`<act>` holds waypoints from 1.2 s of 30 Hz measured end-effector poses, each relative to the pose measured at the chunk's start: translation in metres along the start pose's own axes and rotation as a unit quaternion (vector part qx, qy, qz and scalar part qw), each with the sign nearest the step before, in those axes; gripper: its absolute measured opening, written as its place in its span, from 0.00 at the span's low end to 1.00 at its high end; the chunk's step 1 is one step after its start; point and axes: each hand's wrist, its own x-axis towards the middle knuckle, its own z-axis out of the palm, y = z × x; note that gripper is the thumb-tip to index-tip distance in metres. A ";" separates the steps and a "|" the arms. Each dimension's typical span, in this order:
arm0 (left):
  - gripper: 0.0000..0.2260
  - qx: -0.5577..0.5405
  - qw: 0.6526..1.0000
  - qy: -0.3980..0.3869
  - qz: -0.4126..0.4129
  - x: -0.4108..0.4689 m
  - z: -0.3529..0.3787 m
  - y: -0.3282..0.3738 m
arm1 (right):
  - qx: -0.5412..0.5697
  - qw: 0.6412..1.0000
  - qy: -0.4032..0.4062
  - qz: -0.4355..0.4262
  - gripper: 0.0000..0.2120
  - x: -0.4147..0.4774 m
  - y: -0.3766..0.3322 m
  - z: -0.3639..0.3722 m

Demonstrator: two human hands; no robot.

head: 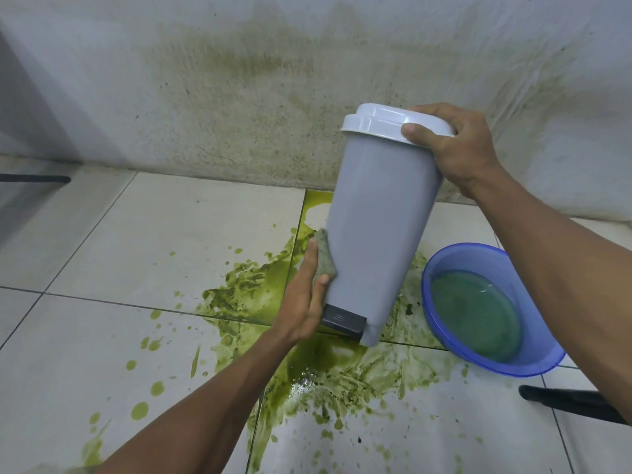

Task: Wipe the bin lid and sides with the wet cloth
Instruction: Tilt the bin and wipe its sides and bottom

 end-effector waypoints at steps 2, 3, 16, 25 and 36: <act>0.26 -0.016 0.999 0.040 -0.008 0.015 -0.001 0.016 | 0.004 1.000 -0.002 0.000 0.14 -0.001 -0.002 0.003; 0.25 -0.019 0.998 0.064 -0.009 0.024 -0.001 0.027 | 0.005 1.000 -0.001 -0.001 0.13 -0.002 -0.003 0.003; 0.30 -0.207 0.957 0.112 -0.167 0.007 0.024 -0.002 | -0.007 1.000 0.002 -0.008 0.14 -0.001 -0.002 0.000; 0.24 0.178 0.956 0.131 0.194 0.093 0.018 0.118 | -0.011 1.000 0.002 -0.004 0.19 0.000 0.000 0.001; 0.22 0.471 0.622 -0.189 0.596 0.120 -0.024 0.094 | 0.011 1.000 0.013 0.009 0.23 -0.006 -0.004 0.004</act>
